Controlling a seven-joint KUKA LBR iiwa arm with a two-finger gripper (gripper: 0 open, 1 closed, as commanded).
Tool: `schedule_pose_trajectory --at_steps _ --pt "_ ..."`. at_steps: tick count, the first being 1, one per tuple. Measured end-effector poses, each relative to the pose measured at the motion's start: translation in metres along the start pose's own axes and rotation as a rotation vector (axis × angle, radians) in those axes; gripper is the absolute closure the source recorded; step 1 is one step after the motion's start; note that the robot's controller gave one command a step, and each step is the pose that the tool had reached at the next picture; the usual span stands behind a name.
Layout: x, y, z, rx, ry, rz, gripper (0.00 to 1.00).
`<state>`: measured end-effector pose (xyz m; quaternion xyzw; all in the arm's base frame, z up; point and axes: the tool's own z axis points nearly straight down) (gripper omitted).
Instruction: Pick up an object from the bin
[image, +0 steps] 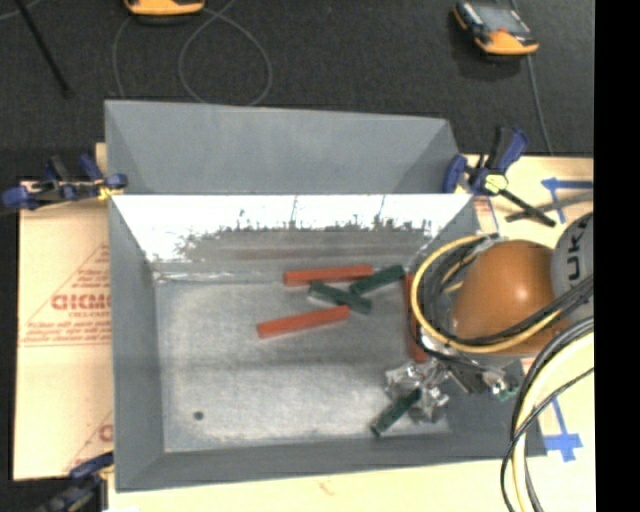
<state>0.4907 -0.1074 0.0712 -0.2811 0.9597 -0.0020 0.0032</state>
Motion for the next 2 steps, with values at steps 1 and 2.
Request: schedule_pose_trajectory --at_steps 1,2 --pt "-0.029 -0.003 -0.125 0.003 -0.004 -0.045 1.00" --pt "-0.033 0.020 -0.226 -0.001 -0.002 -0.480 1.00"
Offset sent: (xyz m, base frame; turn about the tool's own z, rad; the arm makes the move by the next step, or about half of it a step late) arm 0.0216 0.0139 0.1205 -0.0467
